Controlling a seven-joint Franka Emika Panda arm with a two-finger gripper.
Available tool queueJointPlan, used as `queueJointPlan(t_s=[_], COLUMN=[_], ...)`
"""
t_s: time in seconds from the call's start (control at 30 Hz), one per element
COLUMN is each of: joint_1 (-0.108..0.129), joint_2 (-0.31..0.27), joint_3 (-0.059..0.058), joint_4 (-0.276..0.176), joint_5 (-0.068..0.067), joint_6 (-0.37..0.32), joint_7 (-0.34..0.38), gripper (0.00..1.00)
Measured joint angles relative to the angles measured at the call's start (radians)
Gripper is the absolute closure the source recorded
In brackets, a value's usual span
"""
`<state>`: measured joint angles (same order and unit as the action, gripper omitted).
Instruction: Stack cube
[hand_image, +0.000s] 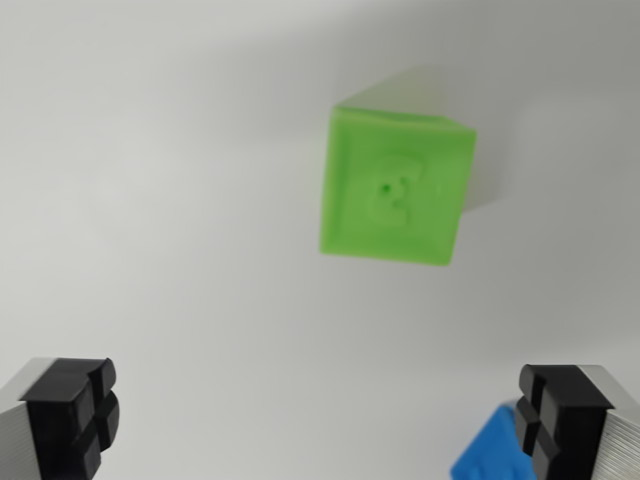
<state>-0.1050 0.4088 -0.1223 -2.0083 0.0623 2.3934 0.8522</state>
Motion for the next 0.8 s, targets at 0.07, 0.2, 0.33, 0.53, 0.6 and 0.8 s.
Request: queueJointPlan(t_s=[0.07, 0.2, 0.33, 0.53, 0.6, 0.8], joint_1=[-0.007, -0.019, -0.033, -0.04, -0.04, -0.046], joint_2=[0.019, 0.052, 0.086, 0.137, 0.157, 0.209], joint_3=[-0.001, -0.002, -0.003, 0.0, 0.003, 0.01], joint_4=[0.006, 0.019, 0.033, 0.041, 0.044, 0.053], joint_5=[0.006, 0.016, 0.027, 0.035, 0.038, 0.045], joint_6=[0.015, 0.04, 0.064, 0.108, 0.125, 0.166], joint_7=[0.0, 0.002, 0.003, 0.003, 0.002, -0.001], gripper=[0.0, 0.0, 0.0, 0.0, 0.0, 0.0])
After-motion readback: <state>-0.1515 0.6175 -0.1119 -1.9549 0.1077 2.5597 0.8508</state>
